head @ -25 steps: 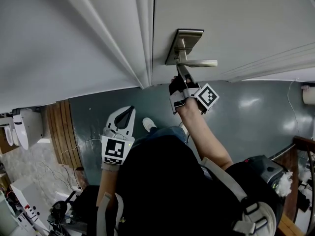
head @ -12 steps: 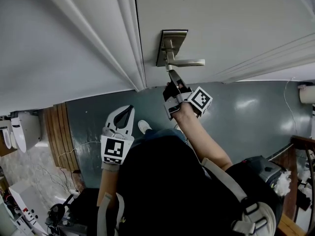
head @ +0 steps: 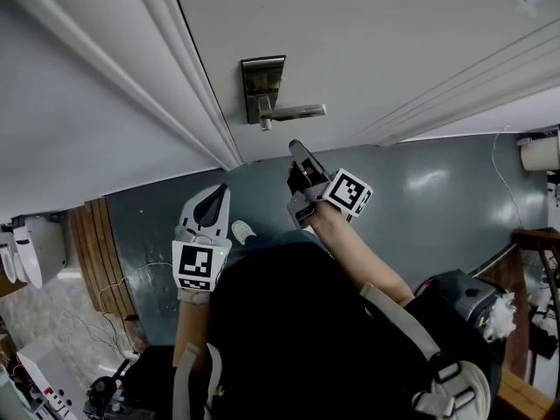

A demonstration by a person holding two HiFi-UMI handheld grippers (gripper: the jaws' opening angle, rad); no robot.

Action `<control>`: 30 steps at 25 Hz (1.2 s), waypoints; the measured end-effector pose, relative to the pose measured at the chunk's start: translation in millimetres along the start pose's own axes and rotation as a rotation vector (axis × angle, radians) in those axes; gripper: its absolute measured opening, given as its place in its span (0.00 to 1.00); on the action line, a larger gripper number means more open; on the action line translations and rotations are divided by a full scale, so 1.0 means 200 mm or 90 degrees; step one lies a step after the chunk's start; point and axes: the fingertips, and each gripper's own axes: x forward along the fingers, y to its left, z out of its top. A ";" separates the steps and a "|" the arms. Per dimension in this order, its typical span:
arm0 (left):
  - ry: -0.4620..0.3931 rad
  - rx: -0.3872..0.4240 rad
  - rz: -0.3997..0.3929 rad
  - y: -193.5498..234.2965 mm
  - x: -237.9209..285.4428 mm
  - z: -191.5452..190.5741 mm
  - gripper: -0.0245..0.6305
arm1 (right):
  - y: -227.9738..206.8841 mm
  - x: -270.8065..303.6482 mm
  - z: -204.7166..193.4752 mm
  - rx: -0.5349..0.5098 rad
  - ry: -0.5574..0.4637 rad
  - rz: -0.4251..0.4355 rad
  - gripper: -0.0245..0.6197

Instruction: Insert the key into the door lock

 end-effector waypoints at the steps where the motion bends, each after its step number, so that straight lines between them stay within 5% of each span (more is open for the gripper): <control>1: -0.004 0.000 -0.001 -0.02 0.01 0.02 0.05 | 0.03 -0.02 0.02 -0.022 0.002 0.010 0.06; 12: -0.037 -0.011 -0.022 -0.19 0.14 0.18 0.05 | 0.22 -0.30 0.22 -0.345 0.047 -0.008 0.06; 30: -0.079 0.022 -0.068 -0.40 0.27 0.43 0.05 | 0.42 -0.70 0.45 -0.686 0.053 -0.055 0.06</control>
